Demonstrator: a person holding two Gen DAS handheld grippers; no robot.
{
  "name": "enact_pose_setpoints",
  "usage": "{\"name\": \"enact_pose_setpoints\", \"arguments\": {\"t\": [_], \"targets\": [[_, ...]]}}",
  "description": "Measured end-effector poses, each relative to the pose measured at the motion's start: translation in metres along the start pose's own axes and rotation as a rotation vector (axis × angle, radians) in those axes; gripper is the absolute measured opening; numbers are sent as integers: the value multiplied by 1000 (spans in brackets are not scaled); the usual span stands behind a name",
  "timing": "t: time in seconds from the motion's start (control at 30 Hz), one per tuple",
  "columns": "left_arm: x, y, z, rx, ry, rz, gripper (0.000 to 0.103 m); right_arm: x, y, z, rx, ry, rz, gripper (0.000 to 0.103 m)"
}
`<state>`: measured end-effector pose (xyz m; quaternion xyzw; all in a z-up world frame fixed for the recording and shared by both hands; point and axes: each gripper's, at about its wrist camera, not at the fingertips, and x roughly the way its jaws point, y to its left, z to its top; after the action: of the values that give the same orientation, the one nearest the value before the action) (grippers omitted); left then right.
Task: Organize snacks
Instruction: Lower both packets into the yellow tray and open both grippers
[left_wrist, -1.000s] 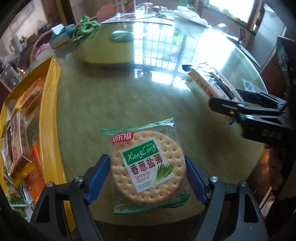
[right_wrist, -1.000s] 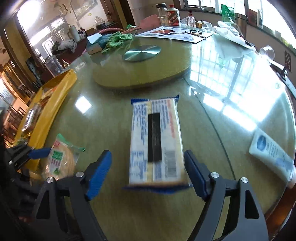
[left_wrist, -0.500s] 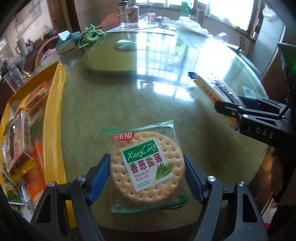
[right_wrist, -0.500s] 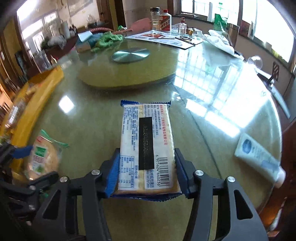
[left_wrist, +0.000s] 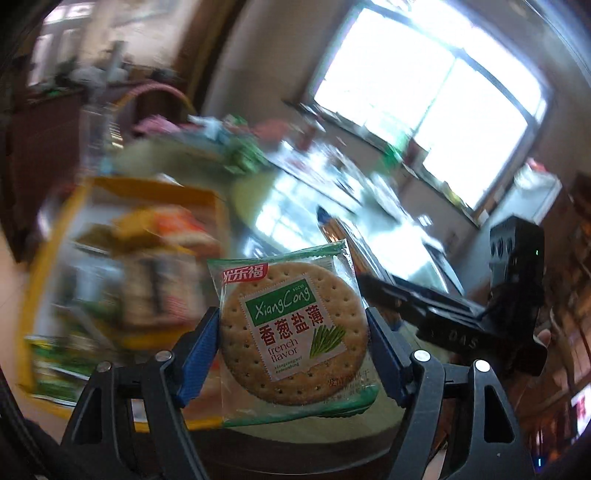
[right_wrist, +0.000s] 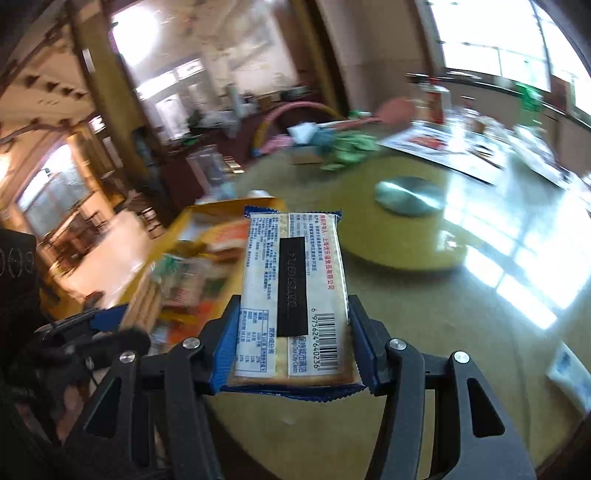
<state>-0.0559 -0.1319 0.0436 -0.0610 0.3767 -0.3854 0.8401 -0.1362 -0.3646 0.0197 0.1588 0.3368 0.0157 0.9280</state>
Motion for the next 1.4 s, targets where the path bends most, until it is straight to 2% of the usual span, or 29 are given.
{"name": "enact_pose_setpoints", "arguments": {"t": [0.13, 0.27, 0.37, 0.53, 0.7, 0.8, 0.87, 0.93, 1.0, 1.07, 1.13, 1.17, 1.23, 1.27, 1.4], "targets": [[-18, 48, 10, -71, -70, 122, 76, 37, 45, 26, -64, 42, 81, 56], [-21, 93, 4, -128, -67, 199, 76, 87, 81, 48, -92, 106, 162, 56], [-14, 116, -1, -161, -44, 219, 76, 131, 101, 62, -76, 182, 220, 56], [2, 136, 1, -175, -8, 209, 76, 190, 127, 79, -152, 247, 122, 56], [15, 144, -2, -142, 33, 233, 76, 219, 129, 78, -155, 283, 55, 57], [26, 146, -3, -125, 61, 222, 81, 225, 127, 76, -141, 276, 38, 60], [38, 143, -9, -88, 115, 258, 81, 222, 125, 77, -111, 265, 63, 69], [42, 134, -12, -4, 126, 306, 81, 213, 123, 79, -78, 237, 77, 74], [32, 131, -14, -10, 70, 325, 81, 198, 123, 78, -60, 204, 83, 75], [15, 130, -17, -51, -39, 353, 81, 179, 123, 74, -46, 177, 96, 76], [8, 124, -26, -21, -139, 401, 83, 159, 122, 65, -15, 154, 124, 78], [12, 122, -27, 12, -119, 418, 83, 151, 120, 60, 0, 146, 140, 79], [19, 120, -29, 73, -27, 391, 83, 134, 116, 47, 28, 135, 164, 79], [16, 120, -31, 72, -10, 369, 83, 128, 115, 41, 35, 133, 168, 79], [-9, 131, -29, -45, -32, 231, 83, 105, 108, 23, 49, 117, 177, 79]]}}
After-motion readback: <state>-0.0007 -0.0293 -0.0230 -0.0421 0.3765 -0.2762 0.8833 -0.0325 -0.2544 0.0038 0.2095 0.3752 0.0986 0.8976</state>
